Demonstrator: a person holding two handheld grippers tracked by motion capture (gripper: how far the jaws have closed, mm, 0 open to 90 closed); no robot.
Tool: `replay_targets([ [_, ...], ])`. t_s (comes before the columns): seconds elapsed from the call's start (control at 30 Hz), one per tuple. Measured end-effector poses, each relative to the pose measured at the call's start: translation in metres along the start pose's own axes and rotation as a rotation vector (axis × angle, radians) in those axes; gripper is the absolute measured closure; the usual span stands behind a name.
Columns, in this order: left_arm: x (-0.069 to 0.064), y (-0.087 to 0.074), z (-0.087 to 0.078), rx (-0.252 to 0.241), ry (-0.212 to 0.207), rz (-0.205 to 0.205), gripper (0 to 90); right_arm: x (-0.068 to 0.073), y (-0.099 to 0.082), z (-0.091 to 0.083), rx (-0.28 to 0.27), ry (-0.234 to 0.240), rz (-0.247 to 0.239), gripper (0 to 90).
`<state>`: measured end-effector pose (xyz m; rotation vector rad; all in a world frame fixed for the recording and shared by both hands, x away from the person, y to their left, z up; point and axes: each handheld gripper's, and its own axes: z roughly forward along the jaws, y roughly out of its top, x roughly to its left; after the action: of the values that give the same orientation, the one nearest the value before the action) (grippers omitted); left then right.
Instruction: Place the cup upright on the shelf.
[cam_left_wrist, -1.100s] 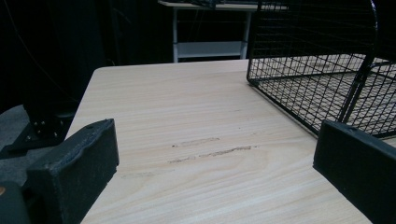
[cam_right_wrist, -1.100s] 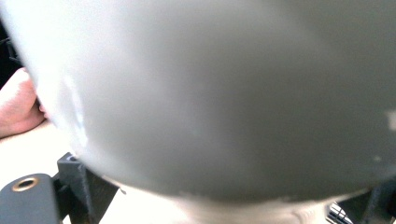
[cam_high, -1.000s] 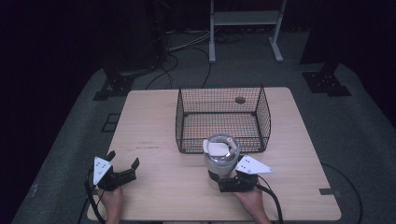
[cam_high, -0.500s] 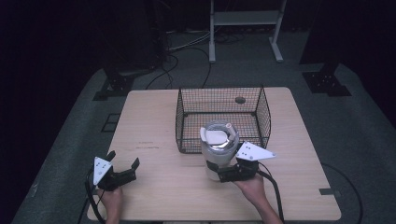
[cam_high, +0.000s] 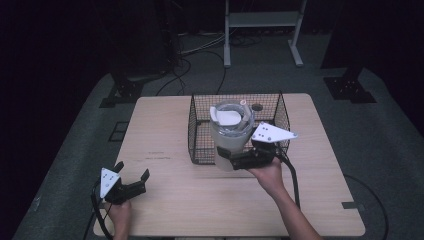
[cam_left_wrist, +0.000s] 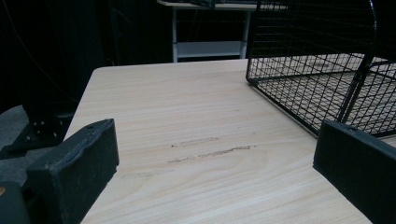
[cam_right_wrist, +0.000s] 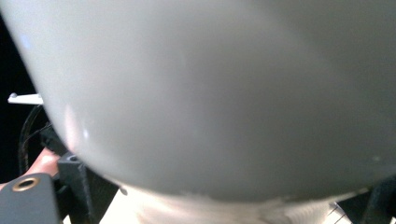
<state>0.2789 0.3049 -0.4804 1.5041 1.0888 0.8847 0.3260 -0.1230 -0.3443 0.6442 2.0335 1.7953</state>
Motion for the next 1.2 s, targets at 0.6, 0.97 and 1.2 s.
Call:
replay_targets([
  [0.6,0.001,0.0,0.001,-0.001,0.001,0.001,0.0,-0.06,0.037,0.043,0.011,-0.033,-0.009,8.3],
  [0.97,0.001,0.0,0.001,-0.001,0.001,-0.002,0.0,-0.091,0.025,0.079,0.052,0.017,0.002,8.3],
  [1.2,0.001,0.0,0.0,0.0,0.0,0.004,0.0,-0.109,0.01,0.096,0.07,0.044,0.024,8.3],
])
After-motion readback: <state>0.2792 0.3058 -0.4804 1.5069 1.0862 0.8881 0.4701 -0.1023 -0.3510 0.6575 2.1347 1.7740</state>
